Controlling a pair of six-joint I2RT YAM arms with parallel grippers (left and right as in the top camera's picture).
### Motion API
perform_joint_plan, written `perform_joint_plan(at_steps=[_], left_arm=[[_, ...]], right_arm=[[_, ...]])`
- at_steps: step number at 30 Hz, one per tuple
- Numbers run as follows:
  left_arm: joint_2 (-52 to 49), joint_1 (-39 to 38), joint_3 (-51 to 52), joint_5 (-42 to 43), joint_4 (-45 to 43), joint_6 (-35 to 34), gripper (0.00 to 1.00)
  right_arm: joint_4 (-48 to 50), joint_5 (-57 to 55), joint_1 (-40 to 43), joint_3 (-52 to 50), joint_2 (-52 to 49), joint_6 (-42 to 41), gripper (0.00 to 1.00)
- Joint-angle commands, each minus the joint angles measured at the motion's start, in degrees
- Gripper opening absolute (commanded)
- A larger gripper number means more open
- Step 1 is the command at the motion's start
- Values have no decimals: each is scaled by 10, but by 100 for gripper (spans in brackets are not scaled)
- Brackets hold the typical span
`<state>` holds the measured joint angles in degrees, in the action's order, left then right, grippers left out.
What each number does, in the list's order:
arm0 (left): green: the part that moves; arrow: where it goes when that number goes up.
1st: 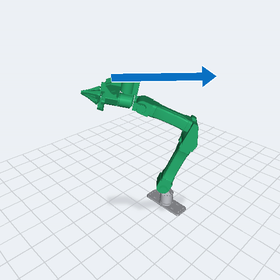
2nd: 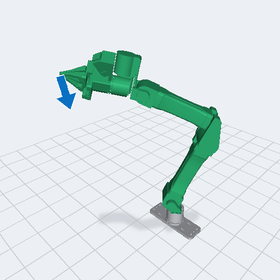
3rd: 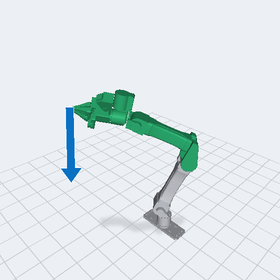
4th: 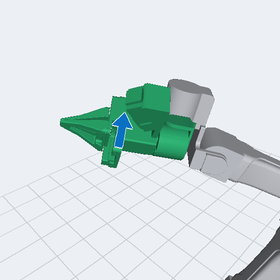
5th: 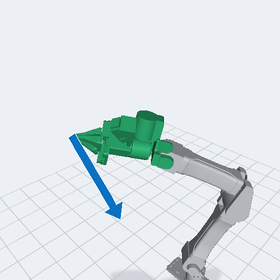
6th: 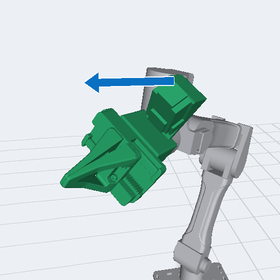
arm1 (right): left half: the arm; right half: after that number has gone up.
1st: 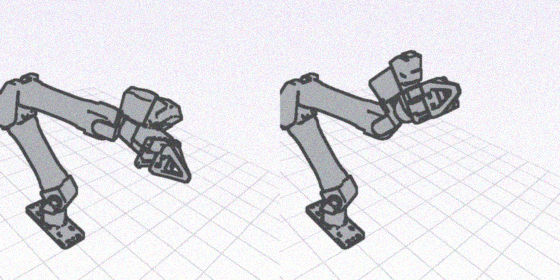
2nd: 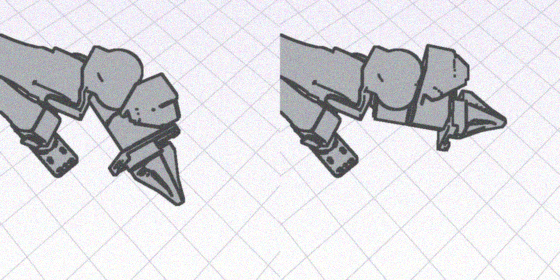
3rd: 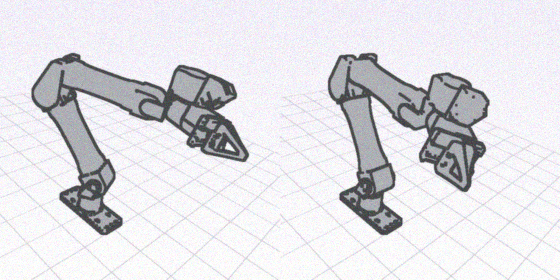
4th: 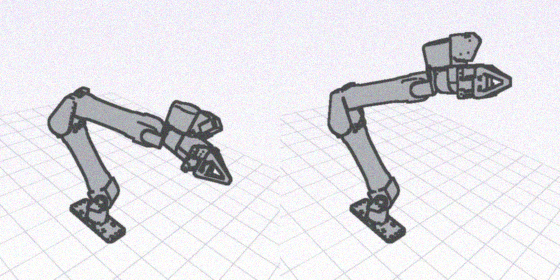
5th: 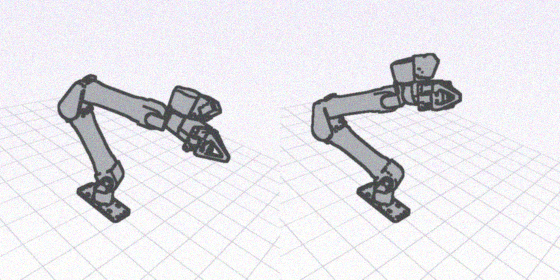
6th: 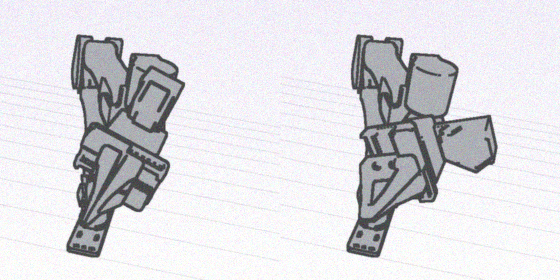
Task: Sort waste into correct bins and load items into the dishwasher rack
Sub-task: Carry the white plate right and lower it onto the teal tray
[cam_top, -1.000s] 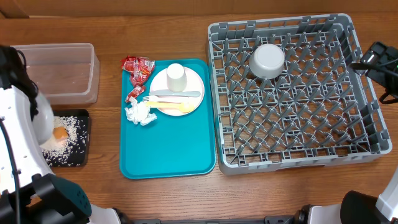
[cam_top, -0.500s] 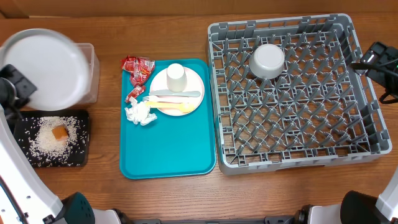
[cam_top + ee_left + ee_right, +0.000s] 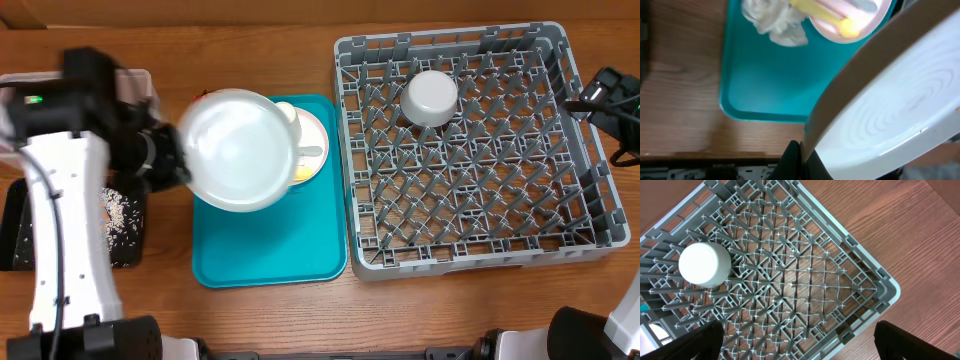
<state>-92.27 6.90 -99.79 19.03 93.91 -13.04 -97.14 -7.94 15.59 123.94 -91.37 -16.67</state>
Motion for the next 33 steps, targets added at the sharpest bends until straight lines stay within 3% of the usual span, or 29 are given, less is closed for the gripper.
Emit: perform_joint_plan(at_steps=[1, 10, 25, 28, 31, 33], left_arm=[[2, -49, 71, 13, -32, 15, 4], [1, -110, 251, 0, -186, -39, 4], [1, -110, 354, -80, -264, -78, 5], [1, -111, 361, -73, -271, -84, 10], [1, -111, 364, -70, -268, -84, 24], [1, -111, 366, -70, -265, -84, 28]], right_arm=[[2, -8, -1, -2, 1, 2, 100], [2, -8, -1, -2, 1, 2, 100], [2, -8, -1, -2, 1, 2, 100], [2, -8, -1, -2, 1, 2, 100], [2, -8, -1, -2, 1, 2, 100], [2, -8, -1, -2, 1, 2, 100]])
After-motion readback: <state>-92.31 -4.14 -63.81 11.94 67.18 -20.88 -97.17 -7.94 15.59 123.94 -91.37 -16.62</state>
